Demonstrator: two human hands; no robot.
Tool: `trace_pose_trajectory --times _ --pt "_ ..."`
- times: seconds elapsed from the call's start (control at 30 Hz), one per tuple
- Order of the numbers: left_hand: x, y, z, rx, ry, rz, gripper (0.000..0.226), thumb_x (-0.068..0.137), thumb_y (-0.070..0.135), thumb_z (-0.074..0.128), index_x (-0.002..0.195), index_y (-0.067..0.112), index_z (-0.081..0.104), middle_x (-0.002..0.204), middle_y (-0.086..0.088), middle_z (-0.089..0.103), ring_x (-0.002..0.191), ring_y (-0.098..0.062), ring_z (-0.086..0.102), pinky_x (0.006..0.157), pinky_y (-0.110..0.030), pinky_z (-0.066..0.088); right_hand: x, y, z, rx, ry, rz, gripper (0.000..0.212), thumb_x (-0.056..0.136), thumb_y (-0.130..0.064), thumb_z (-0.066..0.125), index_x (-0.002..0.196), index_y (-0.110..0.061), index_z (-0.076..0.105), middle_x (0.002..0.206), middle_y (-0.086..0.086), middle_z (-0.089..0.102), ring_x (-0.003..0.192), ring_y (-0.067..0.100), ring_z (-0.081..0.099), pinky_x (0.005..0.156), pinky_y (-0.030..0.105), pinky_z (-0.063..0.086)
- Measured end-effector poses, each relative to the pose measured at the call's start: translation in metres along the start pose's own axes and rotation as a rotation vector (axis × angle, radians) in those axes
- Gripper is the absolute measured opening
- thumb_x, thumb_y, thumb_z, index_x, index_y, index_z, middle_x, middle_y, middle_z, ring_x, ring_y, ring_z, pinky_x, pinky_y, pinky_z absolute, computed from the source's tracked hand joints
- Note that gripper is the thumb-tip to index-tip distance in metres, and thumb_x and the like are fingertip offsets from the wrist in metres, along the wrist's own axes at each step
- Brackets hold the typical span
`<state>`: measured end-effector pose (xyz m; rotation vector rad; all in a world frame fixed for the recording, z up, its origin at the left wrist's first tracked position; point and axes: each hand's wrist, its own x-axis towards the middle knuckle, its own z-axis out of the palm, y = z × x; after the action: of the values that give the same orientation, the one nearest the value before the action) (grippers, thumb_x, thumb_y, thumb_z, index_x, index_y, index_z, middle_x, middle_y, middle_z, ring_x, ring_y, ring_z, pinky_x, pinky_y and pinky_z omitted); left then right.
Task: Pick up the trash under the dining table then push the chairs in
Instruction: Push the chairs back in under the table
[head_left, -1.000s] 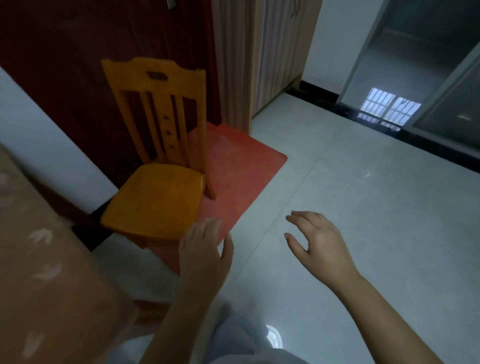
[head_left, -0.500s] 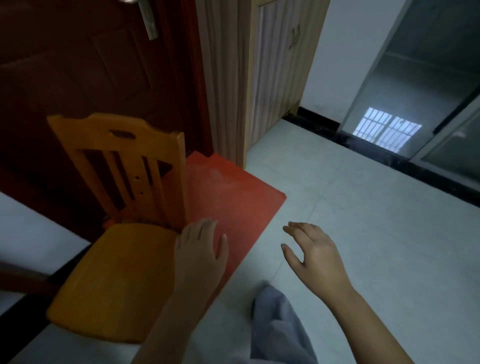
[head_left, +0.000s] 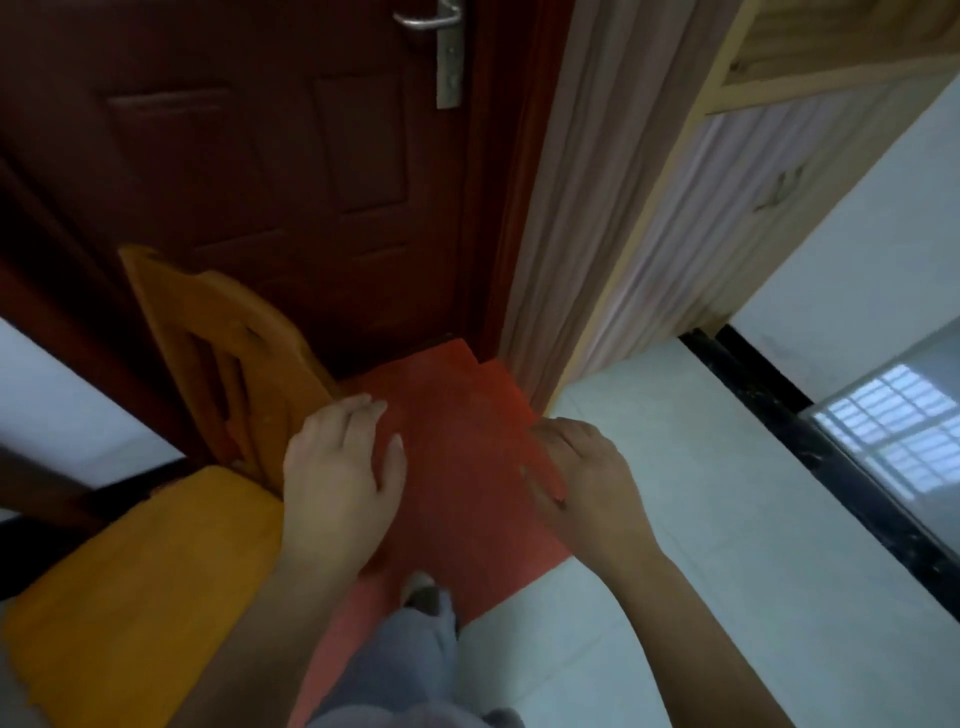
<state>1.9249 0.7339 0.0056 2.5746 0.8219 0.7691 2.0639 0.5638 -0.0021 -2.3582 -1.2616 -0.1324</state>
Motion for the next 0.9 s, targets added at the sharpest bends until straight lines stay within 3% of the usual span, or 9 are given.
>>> trace_pose_trajectory --times 0.3,0.43,0.73,0.9 --pt "0.14 -0.079 0.032 0.116 0.141 -0.299 0.043 0.085 0.029 0.042 0.111 -0.001 0.058 0.114 -0.021 0.058 0.104 -0.038 0.053 0.086 -0.05 0.043 0.215 0.006 0.061 0.029 -0.153 -0.318 0.038 0.08 -0.032 0.047 0.106 -0.01 0.065 0.106 0.009 0.066 0.097 0.027 0.062 0.084 0.038 0.051" --pt "0.166 -0.1 0.034 0.177 0.204 -0.428 0.045 0.084 0.031 0.04 0.112 -0.001 0.057 0.112 -0.021 0.058 0.102 -0.038 0.054 0.085 -0.049 0.045 0.291 -0.023 0.079 0.088 -0.251 -0.498 0.036 0.083 -0.028 0.054 0.114 -0.011 0.062 0.115 0.006 0.063 0.109 0.022 0.057 0.09 0.036 0.043" --pt "0.167 -0.101 0.059 0.227 0.311 -0.848 0.05 0.081 0.04 0.038 0.114 0.006 0.055 0.11 -0.014 0.059 0.099 -0.033 0.055 0.083 -0.039 0.046 0.374 -0.067 0.145 0.222 -0.487 -0.986 0.042 0.077 -0.03 0.058 0.116 -0.015 0.06 0.117 0.002 0.062 0.111 0.022 0.054 0.091 0.038 0.043" --pt "0.179 -0.077 0.083 0.34 0.475 -1.158 0.053 0.079 0.039 0.037 0.113 0.003 0.056 0.106 -0.017 0.06 0.093 -0.035 0.056 0.076 -0.04 0.047 0.414 -0.073 0.163 0.308 -0.581 -1.282 0.044 0.075 -0.033 0.057 0.114 -0.015 0.061 0.115 0.002 0.062 0.11 0.021 0.055 0.09 0.037 0.044"
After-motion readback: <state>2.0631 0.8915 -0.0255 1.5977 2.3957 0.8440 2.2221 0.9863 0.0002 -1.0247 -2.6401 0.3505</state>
